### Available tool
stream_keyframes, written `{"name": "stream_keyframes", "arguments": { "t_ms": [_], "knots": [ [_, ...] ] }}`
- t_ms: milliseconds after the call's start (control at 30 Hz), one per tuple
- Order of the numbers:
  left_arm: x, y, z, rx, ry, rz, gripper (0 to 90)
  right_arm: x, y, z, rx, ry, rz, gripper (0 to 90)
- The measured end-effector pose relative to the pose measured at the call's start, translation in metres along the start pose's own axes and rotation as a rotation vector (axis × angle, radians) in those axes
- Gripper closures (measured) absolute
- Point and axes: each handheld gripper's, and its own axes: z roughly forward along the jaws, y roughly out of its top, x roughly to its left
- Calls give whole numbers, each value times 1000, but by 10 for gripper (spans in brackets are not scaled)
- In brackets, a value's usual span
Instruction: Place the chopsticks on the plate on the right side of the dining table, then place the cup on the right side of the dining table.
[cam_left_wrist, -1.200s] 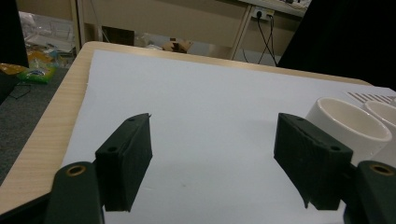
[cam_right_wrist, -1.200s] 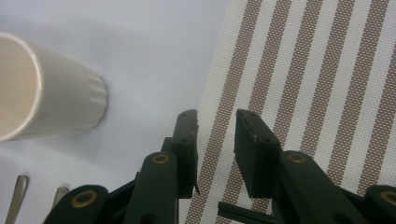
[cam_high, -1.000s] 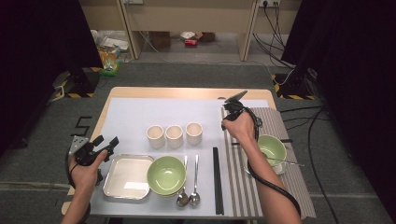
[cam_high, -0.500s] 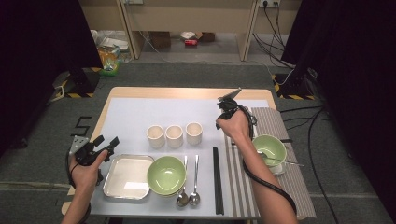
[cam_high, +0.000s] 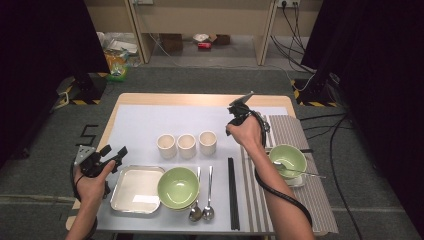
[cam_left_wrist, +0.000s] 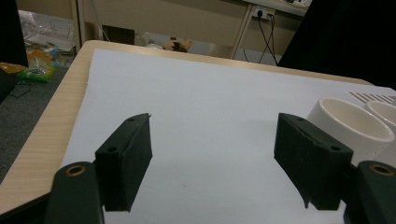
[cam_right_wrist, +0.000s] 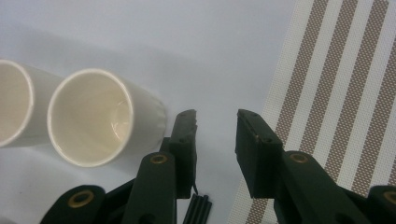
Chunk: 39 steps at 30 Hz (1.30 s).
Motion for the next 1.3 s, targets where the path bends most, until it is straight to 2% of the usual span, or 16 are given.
{"name": "stream_keyframes", "arguments": {
  "t_ms": [700, 1300],
  "knots": [
    [-1, 0, 1, 6, -5, 8, 266, 6, 6, -6, -30, 26, 5, 689],
    [-1, 1, 0, 3, 3, 10, 266, 11, 10, -6, -23, 46, 4, 687]
  ]
}}
